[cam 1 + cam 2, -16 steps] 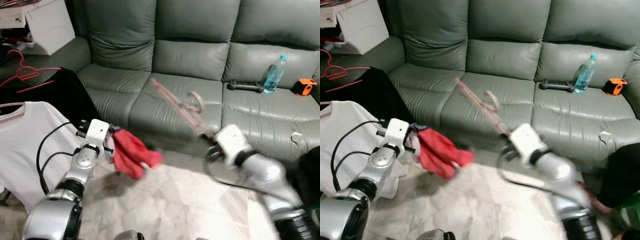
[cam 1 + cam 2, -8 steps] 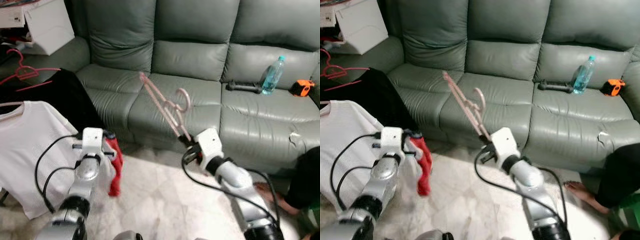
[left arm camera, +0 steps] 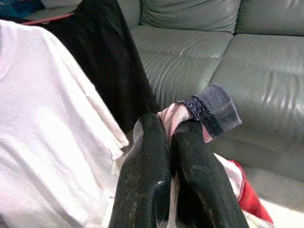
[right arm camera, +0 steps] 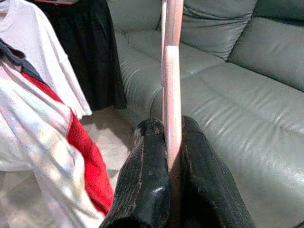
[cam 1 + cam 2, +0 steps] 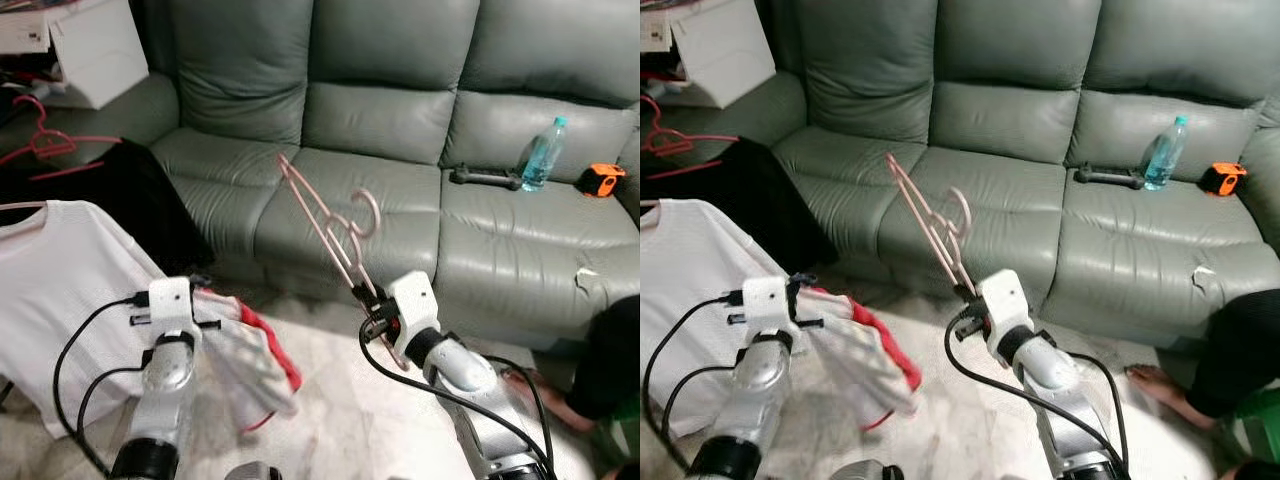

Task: Hang hanger

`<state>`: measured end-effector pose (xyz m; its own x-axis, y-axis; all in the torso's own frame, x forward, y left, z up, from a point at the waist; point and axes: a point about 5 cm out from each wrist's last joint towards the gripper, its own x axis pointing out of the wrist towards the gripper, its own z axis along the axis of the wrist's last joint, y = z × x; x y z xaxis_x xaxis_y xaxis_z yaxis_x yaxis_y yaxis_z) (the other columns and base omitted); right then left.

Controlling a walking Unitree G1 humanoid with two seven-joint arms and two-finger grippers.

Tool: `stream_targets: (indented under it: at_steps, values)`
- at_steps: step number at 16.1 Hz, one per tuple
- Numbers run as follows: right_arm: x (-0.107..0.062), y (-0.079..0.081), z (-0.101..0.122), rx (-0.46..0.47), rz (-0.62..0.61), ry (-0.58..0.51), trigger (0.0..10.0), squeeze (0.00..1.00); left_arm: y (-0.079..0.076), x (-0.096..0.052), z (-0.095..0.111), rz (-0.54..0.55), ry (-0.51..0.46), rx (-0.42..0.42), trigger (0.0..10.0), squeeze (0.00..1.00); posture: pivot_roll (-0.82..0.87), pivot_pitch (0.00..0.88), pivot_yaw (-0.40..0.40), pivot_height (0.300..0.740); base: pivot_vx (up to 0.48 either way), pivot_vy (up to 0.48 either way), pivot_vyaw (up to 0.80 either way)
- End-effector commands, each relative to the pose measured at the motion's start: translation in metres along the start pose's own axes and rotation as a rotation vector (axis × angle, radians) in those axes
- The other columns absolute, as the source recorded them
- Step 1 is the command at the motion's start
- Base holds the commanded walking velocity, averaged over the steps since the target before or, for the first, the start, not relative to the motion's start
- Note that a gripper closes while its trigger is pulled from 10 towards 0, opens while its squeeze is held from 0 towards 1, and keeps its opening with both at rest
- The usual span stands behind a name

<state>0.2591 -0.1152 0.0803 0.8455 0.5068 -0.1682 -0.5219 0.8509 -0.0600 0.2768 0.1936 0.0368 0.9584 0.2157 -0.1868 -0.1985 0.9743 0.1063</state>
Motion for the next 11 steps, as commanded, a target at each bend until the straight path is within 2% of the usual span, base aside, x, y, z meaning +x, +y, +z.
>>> stream_targets:
  at_steps: [1, 4, 7, 11]
  values:
    - [0.005, -0.001, 0.012, 0.006, 0.013, -0.055, 10.0, 0.0, 0.0, 0.005, 0.021, -0.01, -0.077, 0.02, 10.0, 0.0, -0.02, 0.0, 0.05, 0.74, 0.0, 0.0, 0.0]
    - [0.012, 0.002, 0.024, -0.012, 0.066, -0.086, 10.0, 0.0, -0.006, 0.01, 0.039, -0.01, -0.119, 0.006, 10.0, 0.0, -0.03, 0.0, 0.05, 0.74, 0.0, 0.0, 0.77]
    - [0.01, 0.004, 0.02, -0.029, 0.093, -0.062, 10.0, 0.0, -0.007, 0.01, 0.048, -0.011, -0.149, 0.022, 10.0, 0.0, -0.03, 0.0, 0.054, 0.74, 0.0, 0.0, 0.77]
    - [0.004, 0.004, 0.009, -0.105, 0.21, 0.037, 10.0, 0.0, -0.012, 0.011, 0.052, -0.026, -0.148, 0.021, 10.0, 0.0, -0.04, 0.0, 0.057, 0.74, 0.406, 0.0, 0.77]
